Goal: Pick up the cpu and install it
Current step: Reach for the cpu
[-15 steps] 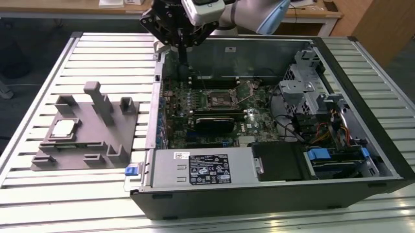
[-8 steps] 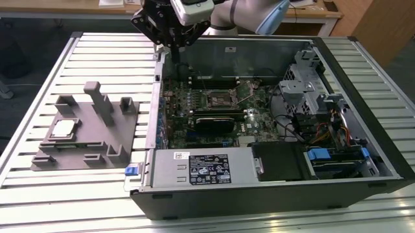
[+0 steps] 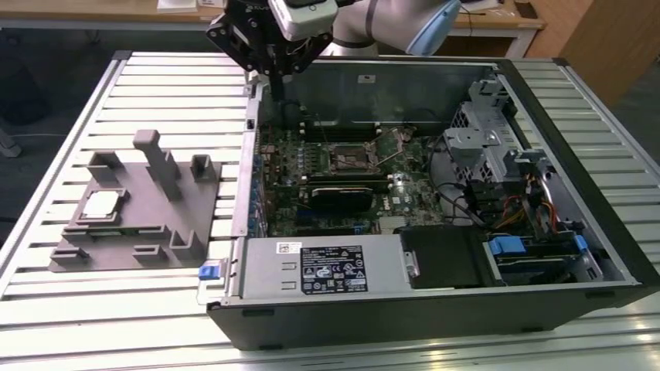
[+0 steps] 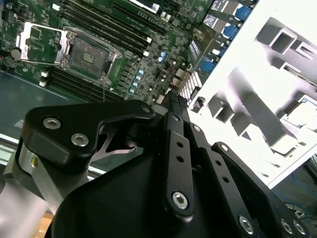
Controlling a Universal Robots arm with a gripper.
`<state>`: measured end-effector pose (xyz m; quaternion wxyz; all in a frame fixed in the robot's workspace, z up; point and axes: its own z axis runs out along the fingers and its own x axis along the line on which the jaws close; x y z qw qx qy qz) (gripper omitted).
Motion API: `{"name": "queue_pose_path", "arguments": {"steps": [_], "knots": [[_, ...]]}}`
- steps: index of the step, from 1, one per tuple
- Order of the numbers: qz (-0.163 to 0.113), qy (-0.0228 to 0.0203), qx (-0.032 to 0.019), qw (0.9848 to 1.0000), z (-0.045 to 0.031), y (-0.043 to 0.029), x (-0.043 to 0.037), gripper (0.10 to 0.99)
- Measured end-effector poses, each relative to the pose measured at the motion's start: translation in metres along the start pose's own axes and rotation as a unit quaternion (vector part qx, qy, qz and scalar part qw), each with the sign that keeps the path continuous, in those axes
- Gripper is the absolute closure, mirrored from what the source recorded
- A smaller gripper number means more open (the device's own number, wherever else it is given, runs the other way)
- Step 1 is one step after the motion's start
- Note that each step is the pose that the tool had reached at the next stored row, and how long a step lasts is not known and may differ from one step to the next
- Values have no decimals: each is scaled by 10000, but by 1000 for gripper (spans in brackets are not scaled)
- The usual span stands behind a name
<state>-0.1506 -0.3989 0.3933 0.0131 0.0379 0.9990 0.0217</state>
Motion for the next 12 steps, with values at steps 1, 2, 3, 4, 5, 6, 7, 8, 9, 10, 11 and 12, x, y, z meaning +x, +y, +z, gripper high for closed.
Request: {"name": "queue_pose_path", "arguments": {"steps": [1, 2, 3, 4, 5, 6, 7, 8, 9, 10, 11, 12], "knots": [[0, 0, 0, 10000, 0, 0, 3, 980], [0, 0, 0, 10000, 0, 0, 6, 980], [0, 0, 0, 10000, 0, -1, 9, 980], [0, 0, 0, 10000, 0, -1, 12, 980], [0, 0, 0, 10000, 0, -1, 16, 980], [0, 0, 0, 10000, 0, -2, 19, 980], [0, 0, 0, 10000, 0, -2, 22, 980], [0, 0, 0, 10000, -1, -2, 24, 980], [0, 0, 0, 10000, -1, -2, 27, 980], [0, 0, 0, 10000, -1, -2, 30, 980], [0, 0, 0, 10000, -1, -2, 33, 980], [0, 0, 0, 10000, -1, -3, 36, 980]]}}
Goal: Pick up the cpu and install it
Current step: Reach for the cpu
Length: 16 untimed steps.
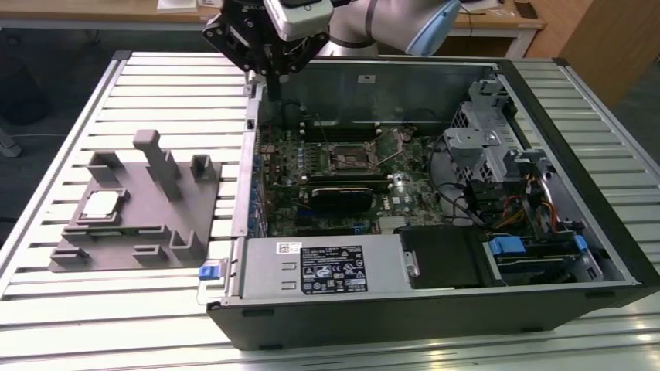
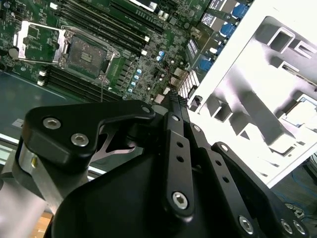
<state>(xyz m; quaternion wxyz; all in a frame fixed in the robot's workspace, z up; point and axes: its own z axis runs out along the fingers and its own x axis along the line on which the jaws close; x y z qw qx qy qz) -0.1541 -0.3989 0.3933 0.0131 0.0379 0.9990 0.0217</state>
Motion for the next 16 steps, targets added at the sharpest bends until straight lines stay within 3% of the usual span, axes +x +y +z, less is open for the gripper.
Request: {"name": "queue_pose_path", "arguments": {"steps": [16], "knots": [[0, 0, 0, 10000, -1, -4, 50, 980]]}}
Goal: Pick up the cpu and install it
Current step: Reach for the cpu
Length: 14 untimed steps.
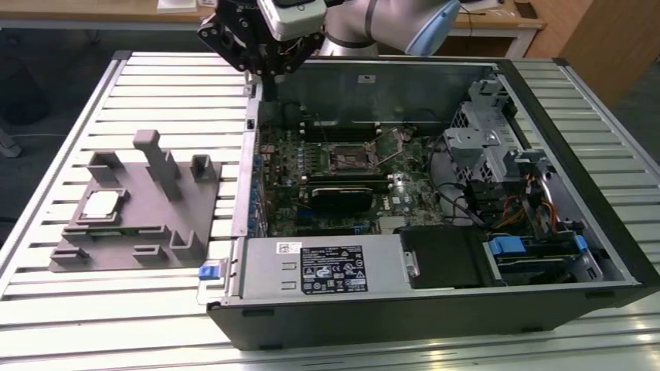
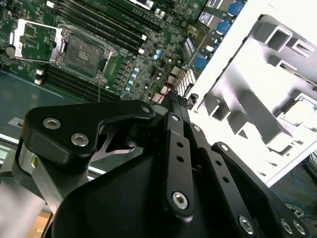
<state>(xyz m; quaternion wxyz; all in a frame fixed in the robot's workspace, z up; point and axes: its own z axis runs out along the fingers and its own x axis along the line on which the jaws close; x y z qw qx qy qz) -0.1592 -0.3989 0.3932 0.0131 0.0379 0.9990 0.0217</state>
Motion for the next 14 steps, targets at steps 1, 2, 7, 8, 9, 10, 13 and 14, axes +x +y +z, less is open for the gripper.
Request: {"name": "queue_pose_path", "arguments": {"steps": [1, 2, 7, 8, 9, 10, 13, 14], "knots": [[0, 0, 0, 10000, 0, 0, 3, 980], [0, 0, 0, 10000, 0, 0, 7, 980], [0, 0, 0, 10000, -1, -2, 23, 980], [0, 0, 0, 10000, -1, -2, 26, 980], [0, 0, 0, 10000, -1, -2, 30, 980], [0, 0, 0, 10000, -1, -2, 33, 980], [0, 0, 0, 10000, -1, -3, 43, 980], [0, 0, 1, 10000, -2, -4, 46, 980]]}}
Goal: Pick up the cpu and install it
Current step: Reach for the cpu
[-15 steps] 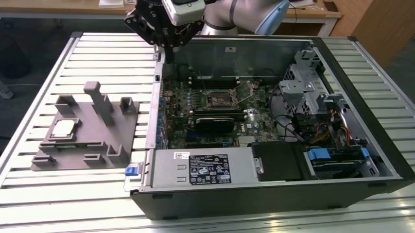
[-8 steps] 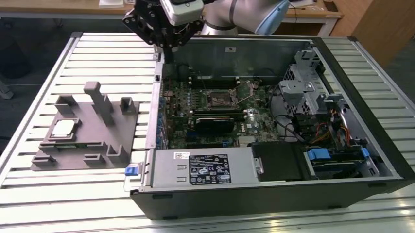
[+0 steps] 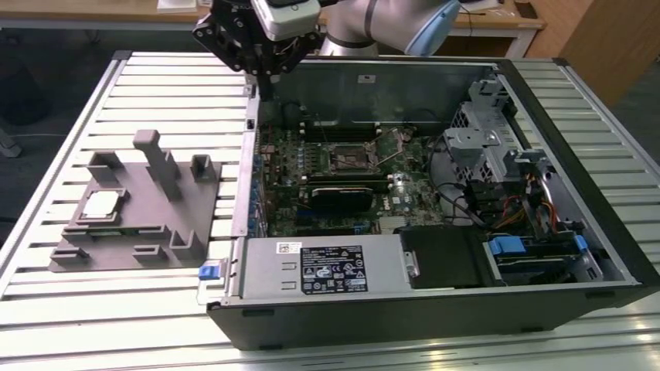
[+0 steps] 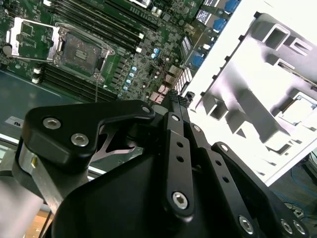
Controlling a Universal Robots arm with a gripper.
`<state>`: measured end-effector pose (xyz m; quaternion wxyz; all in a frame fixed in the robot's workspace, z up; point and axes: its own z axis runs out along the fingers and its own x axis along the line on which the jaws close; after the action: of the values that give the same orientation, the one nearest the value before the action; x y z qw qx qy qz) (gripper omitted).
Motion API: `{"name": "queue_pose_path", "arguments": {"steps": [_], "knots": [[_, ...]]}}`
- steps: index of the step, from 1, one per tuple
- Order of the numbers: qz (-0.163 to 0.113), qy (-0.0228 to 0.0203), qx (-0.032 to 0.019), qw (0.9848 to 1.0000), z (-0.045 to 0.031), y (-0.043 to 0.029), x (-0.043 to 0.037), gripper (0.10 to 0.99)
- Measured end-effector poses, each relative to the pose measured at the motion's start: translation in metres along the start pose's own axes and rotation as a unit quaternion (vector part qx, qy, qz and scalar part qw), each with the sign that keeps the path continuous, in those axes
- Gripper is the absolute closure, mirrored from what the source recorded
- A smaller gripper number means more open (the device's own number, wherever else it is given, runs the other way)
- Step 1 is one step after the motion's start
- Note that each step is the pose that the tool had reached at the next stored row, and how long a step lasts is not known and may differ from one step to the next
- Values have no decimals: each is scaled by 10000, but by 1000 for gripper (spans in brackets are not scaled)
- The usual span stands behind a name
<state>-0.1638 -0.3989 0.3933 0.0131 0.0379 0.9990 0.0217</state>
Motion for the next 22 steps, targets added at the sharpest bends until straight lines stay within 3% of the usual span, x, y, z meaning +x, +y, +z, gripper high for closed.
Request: {"name": "queue_pose_path", "arguments": {"steps": [22], "knots": [[0, 0, 0, 10000, -2, -5, 72, 980]]}}
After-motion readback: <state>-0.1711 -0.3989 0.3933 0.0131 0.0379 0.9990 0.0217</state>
